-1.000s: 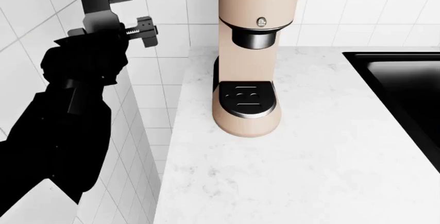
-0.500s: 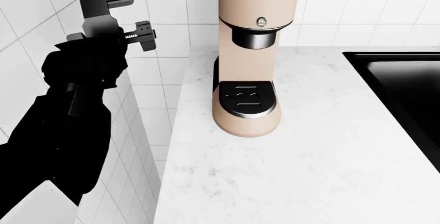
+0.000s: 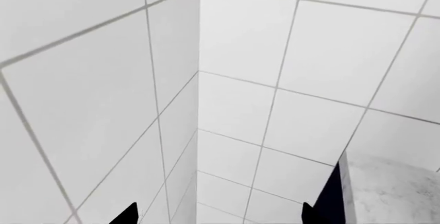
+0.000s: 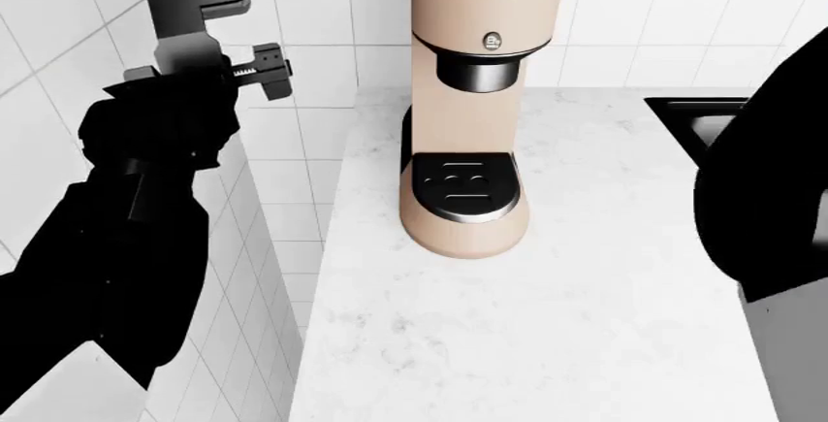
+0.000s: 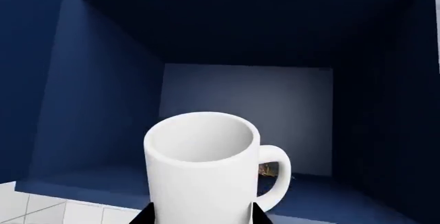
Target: Pick the mug from the cabinet, place it under the coffee machine dispenser, and press the start button.
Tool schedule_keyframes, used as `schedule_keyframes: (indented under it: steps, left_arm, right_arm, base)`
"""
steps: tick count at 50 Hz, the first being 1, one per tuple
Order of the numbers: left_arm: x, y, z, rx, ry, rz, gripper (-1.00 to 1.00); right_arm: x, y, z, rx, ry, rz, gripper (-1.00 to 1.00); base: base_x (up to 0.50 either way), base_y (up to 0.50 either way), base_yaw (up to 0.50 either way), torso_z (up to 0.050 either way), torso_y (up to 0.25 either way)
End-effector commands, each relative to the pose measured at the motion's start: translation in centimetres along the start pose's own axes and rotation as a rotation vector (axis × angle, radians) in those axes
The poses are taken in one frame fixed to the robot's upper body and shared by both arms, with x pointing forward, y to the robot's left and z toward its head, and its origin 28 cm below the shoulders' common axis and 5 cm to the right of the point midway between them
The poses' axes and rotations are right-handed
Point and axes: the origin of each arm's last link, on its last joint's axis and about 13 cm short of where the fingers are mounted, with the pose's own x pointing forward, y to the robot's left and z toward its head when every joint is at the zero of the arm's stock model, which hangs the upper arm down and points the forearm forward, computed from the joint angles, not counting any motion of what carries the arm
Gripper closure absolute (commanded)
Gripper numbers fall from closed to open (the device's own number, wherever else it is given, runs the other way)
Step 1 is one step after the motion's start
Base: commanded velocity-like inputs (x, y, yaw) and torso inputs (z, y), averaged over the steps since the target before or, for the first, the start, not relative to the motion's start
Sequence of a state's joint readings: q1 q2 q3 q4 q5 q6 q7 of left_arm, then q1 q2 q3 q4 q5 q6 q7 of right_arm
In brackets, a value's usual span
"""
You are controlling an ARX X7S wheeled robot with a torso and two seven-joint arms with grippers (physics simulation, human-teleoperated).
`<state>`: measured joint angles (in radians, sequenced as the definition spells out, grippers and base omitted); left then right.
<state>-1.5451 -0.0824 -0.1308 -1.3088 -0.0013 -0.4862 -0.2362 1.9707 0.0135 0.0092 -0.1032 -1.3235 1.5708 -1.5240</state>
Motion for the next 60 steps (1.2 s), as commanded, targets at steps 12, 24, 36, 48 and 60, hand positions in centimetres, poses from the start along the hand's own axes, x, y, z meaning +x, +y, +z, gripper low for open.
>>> schedule_keyframes:
  steps: [12, 24, 36, 48, 60]
  left_arm:
    - [0.1, 0.2, -0.2, -0.005, 0.007, 0.009, -1.00]
    - [0.1, 0.1, -0.4, -0.002, 0.010, 0.008, -1.00]
    - [0.2, 0.2, -0.7, 0.001, 0.015, 0.012, -1.00]
    - [0.2, 0.5, -0.5, -0.007, 0.015, 0.021, -1.00]
    - [0.2, 0.5, -0.6, -0.006, 0.020, 0.024, -1.00]
  right_arm:
    - [-3.9, -4.2, -9.0, 0.120, 0.080, -0.184, 1.00]
    - [-7.2, -7.0, -12.3, 0.150, 0.148, -0.301, 1.00]
    - [-8.7, -6.6, -16.2, 0.167, 0.283, -0.305, 1.00]
    - [-10.6, -6.1, -19.5, 0.192, 0.399, -0.287, 1.00]
    - [-11.3, -4.4, -22.1, 0.221, 0.499, -0.201, 1.00]
  base:
    - [0.00, 0.00, 0.00, 0.000, 0.000]
    - [0.00, 0.00, 0.00, 0.000, 0.001]
    - [0.00, 0.00, 0.00, 0.000, 0.000]
    - [0.00, 0.00, 0.00, 0.000, 0.001]
    - [0.00, 0.00, 0.00, 0.000, 0.000]
